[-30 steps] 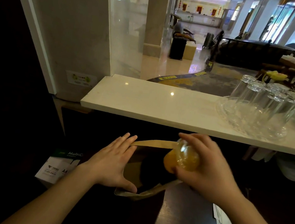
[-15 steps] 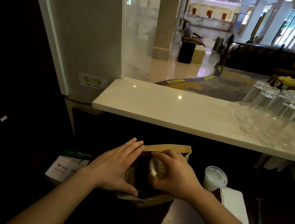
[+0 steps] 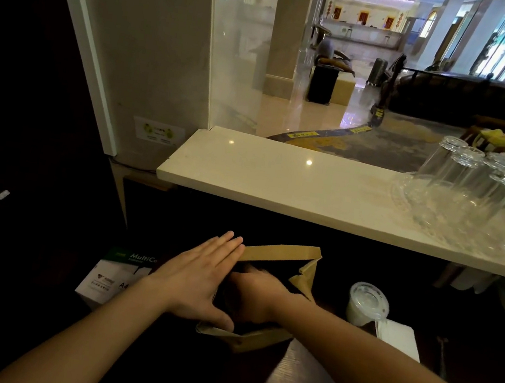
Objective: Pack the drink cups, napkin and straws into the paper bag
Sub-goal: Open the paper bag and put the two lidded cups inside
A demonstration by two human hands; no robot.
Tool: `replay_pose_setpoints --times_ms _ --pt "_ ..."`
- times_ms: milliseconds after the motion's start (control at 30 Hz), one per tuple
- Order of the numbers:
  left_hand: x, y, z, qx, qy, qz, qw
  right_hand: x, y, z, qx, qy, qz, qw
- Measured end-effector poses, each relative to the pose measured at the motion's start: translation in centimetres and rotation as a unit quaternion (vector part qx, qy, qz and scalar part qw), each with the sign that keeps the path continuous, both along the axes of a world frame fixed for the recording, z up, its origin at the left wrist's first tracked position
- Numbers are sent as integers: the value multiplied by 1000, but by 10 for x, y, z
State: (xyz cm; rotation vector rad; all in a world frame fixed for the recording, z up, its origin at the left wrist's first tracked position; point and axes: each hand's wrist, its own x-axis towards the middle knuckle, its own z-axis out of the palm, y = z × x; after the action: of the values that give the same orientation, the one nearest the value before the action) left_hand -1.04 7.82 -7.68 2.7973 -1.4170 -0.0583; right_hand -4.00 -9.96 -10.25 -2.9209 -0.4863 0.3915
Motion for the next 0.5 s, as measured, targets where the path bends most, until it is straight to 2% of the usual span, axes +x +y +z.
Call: replay_pose_setpoints --times_ms 267,500 --pt "-6 0 -6 11 -10 1 1000 8 4 -31 -3 67 -12 998" --pt "-9 -3 -2 3 2 4 1000 11 -4 -38 -38 44 -22 998"
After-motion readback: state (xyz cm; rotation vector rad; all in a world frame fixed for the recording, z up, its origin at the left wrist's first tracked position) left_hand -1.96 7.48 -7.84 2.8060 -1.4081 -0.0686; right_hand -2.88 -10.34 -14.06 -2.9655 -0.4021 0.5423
